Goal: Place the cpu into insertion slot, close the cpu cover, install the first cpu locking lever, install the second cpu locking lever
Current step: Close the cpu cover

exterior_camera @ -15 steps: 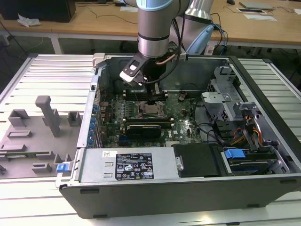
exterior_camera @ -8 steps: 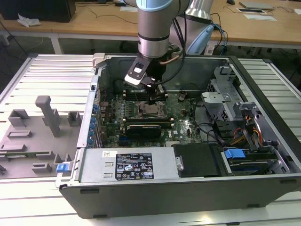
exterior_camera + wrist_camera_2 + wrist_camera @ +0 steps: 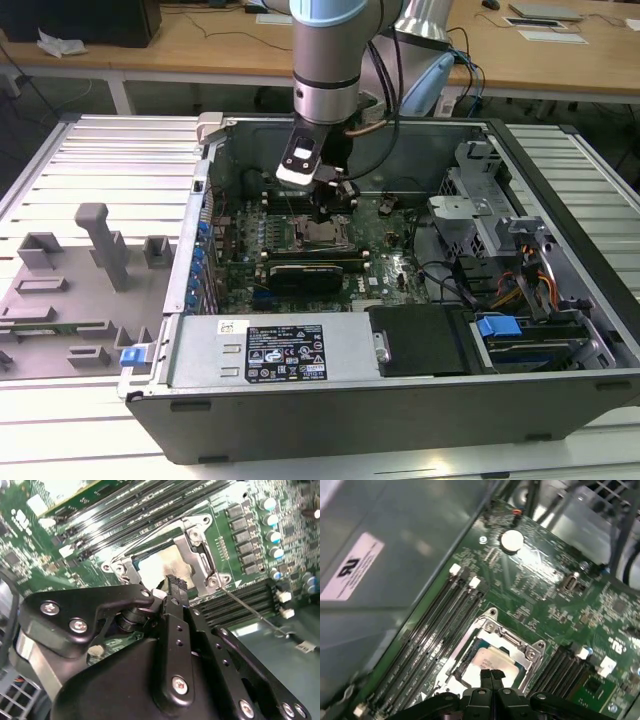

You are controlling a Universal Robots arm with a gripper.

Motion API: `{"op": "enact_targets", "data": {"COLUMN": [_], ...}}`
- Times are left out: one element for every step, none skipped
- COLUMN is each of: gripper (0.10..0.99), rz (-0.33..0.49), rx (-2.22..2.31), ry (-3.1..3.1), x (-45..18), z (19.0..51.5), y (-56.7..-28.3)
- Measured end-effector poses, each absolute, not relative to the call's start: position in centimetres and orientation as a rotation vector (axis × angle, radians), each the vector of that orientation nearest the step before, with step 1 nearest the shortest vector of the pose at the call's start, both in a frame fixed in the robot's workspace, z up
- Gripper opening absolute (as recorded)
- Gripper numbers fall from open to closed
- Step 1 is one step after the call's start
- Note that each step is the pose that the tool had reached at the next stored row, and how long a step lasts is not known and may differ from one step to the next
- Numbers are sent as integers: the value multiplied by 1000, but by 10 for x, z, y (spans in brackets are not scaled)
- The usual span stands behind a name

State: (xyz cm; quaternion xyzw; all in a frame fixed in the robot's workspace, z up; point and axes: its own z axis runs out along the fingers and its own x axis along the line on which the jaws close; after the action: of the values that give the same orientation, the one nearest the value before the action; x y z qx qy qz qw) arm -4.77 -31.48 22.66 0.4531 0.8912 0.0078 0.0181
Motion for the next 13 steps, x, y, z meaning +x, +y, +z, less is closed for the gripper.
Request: {"op": "enact_targets", "data": {"gripper": [106, 106, 106, 106, 106, 106, 106, 106, 106, 106, 106, 106, 106], "rz": [24, 24, 24, 24, 24, 24, 24, 24, 24, 24, 24, 23, 23], "rx": [1378, 1324, 1281, 1221, 1196, 1169, 1140, 1114, 1077, 1051, 1009, 972, 944], "ry": [2783, 2809, 2829, 2855, 2866, 2876, 2888, 2899, 2912, 2922, 2937, 2949, 2958], "x": [-48, -48, -48, -48, -48, -48, -48, -48, -48, -48, -48, -48, -48], "z": [226, 226, 226, 226, 225, 225, 225, 225, 225, 225, 225, 224, 224], "y": [-315, -315, -315, -315, -315, -315, -315, -315, -315, -315, -315, -315, -315]}}
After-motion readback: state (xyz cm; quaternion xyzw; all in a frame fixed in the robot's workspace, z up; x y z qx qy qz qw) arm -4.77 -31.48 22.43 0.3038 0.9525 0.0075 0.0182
